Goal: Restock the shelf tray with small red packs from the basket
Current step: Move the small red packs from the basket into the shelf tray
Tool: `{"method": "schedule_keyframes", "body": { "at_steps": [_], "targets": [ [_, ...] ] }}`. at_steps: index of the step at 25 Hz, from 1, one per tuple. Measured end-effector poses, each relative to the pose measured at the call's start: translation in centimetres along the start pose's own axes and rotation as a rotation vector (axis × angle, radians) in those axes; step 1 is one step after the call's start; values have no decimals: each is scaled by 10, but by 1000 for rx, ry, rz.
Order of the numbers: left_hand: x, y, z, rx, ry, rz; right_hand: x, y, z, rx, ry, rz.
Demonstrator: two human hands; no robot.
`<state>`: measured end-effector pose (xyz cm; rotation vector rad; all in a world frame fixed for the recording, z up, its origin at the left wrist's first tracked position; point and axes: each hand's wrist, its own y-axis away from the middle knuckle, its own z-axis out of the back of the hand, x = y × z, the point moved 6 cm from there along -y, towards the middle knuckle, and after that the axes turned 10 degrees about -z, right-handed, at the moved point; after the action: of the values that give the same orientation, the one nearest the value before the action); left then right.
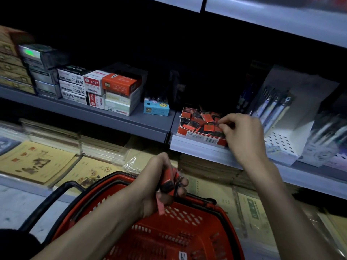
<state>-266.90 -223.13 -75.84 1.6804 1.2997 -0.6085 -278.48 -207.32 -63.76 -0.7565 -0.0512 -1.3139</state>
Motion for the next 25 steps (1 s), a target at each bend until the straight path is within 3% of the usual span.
{"method": "schedule_keyframes", "body": {
  "at_steps": [3,5,8,10,13,16,18,20,22,25],
  "targets": [
    [4,8,2,57,140,-6,4,9,9,-30,26,15],
    [-1,8,0,75,200,-29,11,30,19,-30,-120,-43],
    [-5,5,-2,62,202,-103,29,71,3,276,-414,-205],
    [-7,5,0,-1,58,-219,40,91,-16,504,-481,-275],
    [-17,12,3,-106,-224,-408,45,98,-24,584,-491,-327],
    [-22,18,1,-127,-307,-446,44,102,-24,663,-654,-431],
    [-23,17,1,-137,-235,-371,42,94,-19,598,-705,-472],
    [-16,15,7,-176,-41,-217,38,75,-8,428,-677,-423],
    [-5,12,16,-205,220,-65,38,52,4,235,-611,-293],
    [6,10,28,-249,460,60,44,19,8,-10,-275,-27]
  ]
}}
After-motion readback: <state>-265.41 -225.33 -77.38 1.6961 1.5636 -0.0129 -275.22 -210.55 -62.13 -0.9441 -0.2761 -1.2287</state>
